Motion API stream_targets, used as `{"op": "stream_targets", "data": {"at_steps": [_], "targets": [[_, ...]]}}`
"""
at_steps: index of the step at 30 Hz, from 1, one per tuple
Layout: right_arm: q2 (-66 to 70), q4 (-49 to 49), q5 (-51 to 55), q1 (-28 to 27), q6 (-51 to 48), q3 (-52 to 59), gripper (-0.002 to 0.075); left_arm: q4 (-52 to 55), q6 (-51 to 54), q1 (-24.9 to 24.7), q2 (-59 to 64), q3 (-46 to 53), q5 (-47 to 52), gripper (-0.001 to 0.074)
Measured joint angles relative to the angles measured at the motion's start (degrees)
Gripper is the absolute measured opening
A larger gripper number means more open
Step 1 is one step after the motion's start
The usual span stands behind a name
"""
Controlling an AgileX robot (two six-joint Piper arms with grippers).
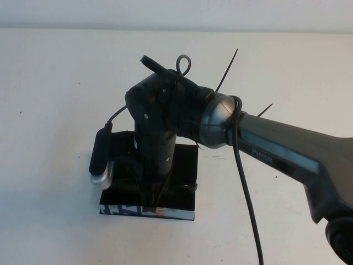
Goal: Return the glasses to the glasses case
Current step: Place the glasses in the glasses case
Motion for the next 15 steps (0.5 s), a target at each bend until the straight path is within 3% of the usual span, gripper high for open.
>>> {"op": "stream_targets", "data": {"at_steps": [15], "targets": [[3.6,0.0,0.1,0.3,0.3,-4.1,0.0026,0.0,0.0,0.0,0.0,0.0,0.0,-0.0004]]}}
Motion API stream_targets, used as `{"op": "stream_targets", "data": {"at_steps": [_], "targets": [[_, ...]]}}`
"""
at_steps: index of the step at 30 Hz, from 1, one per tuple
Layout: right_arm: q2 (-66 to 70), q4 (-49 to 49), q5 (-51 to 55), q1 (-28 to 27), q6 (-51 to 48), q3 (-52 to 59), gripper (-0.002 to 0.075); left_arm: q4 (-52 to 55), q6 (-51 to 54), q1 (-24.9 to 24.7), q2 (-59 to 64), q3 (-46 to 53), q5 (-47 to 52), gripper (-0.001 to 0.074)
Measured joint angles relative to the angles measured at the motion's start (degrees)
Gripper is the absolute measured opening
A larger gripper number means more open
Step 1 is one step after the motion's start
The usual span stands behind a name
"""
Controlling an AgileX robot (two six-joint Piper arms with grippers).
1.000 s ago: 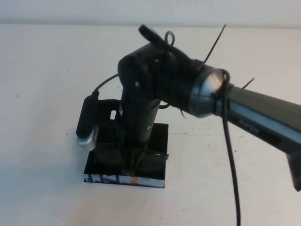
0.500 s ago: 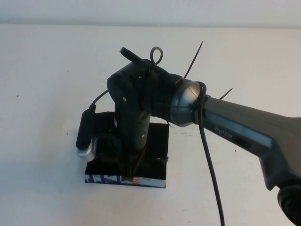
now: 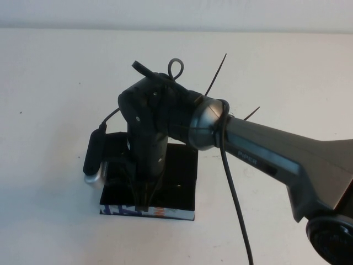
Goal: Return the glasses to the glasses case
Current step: Place the glasses in the glasses case
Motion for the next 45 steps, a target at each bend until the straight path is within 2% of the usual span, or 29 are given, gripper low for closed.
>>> {"op": "stream_targets", "data": {"at_steps": [41,45], "targets": [[-2.4,1.0,0.1,0.1,0.8,3.4,0.0026,0.0,0.0,0.0,0.0,0.0,0.0,-0.0004],[-2.4,0.7,0.1,0.1,0.8,3.4,0.0080,0.0,0.0,0.0,0.0,0.0,0.0,-0.0004]]}}
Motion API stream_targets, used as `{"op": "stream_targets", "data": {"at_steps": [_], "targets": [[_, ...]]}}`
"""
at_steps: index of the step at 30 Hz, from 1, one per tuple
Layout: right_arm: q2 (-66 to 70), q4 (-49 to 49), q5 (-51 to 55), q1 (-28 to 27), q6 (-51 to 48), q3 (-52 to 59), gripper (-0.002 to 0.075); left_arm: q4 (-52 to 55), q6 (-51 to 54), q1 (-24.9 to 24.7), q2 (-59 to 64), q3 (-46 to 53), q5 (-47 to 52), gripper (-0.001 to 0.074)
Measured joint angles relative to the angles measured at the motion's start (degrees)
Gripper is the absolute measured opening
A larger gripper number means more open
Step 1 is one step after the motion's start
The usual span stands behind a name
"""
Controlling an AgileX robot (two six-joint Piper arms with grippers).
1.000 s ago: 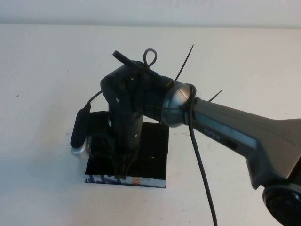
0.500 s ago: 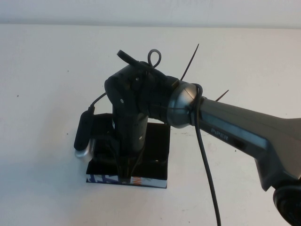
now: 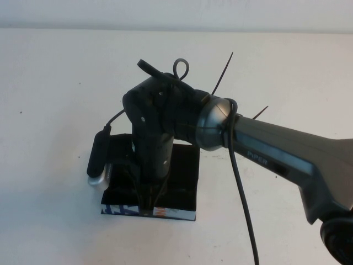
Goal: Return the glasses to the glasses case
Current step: Place the glasses in the glasses case
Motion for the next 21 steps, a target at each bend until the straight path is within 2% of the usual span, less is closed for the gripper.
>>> {"op": "stream_targets", "data": {"at_steps": [5,9,14,17,20,21], "targets": [[0.0,-1.0,0.0,0.0,0.1,0.0,0.0263,0.0,0.0,0.0,0.0,0.0,0.0,-0.0004],[-0.4,-1.1,0.0,0.0,0.2,0.0,0.0322,0.0,0.0,0.0,0.0,0.0,0.0,-0.0004],[-2.9,-1.8,0.0,0.0,1.8,-0.9,0.0333,0.0,0.0,0.0,0.0,0.0,0.0,-0.0004],[-5.7,-2.8,0.0,-0.1,6.9,-1.9,0.0326,0.0,0.0,0.0,0.0,0.0,0.0,-0.0004],[-9.1,-3.5,0.0,-0.8,11.8,-2.3,0.0257,0.0,0.0,0.0,0.0,0.0,0.0,-0.0004],[-10.2,-3.7,0.0,-1.3,12.9,-2.3,0.0211,0.0,0.0,0.0,0.0,0.0,0.0,-0.0004]]}}
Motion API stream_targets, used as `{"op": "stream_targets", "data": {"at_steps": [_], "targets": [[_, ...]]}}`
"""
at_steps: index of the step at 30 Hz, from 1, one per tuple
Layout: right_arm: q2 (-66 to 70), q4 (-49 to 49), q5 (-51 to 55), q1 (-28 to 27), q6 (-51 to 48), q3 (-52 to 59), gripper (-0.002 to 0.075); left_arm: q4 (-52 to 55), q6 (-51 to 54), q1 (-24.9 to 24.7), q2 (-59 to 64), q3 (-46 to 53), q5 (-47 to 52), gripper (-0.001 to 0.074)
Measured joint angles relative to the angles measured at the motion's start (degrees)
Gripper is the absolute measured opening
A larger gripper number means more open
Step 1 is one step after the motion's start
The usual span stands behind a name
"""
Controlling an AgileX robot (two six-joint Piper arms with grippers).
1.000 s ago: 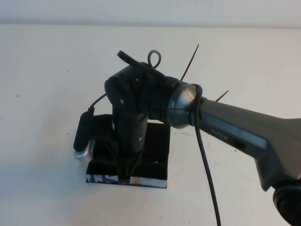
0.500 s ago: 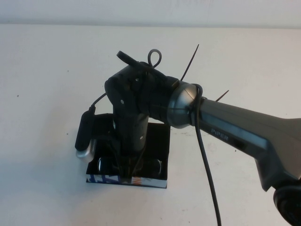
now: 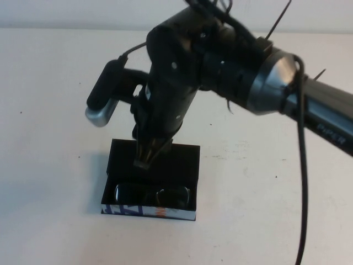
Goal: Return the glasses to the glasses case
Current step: Place the glasses in the glasses case, then close the glasses case
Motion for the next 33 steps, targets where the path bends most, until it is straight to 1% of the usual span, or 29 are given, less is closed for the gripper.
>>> {"op": "stream_targets", "data": {"at_steps": [3,5,7,13,18,21,27,33], "targets": [[-2.1,-0.2,0.3,-1.7,2.2,-0.1,0.0068,0.0,0.0,0.0,0.0,0.0,0.0,-0.0004],[-2.5,-0.2,0.4,-2.9,2.9,-0.1,0.0021,0.0,0.0,0.0,0.0,0.0,0.0,-0.0004],[-2.5,-0.2,0.5,-4.4,3.1,-0.1,0.0001,0.0,0.0,0.0,0.0,0.0,0.0,-0.0004],[-2.5,0.5,0.6,-7.8,3.4,-0.1,-0.0011,1.2,0.1,0.0,0.0,0.0,0.0,-0.0004],[-2.5,2.2,0.6,-9.4,3.4,-0.1,-0.0011,12.1,2.9,0.0,0.0,0.0,0.2,-0.0004],[-2.5,2.5,0.7,-9.5,3.4,-0.1,-0.0011,14.5,3.3,0.0,0.0,0.0,0.3,-0.0004],[-2.5,4.4,0.7,-9.5,3.4,-0.1,-0.0011,15.0,3.3,0.0,0.0,0.0,-0.5,-0.0004],[-2.5,4.9,0.8,-9.5,3.4,-0.1,-0.0011,15.0,0.3,0.0,0.0,0.0,-2.5,-0.0004]]}}
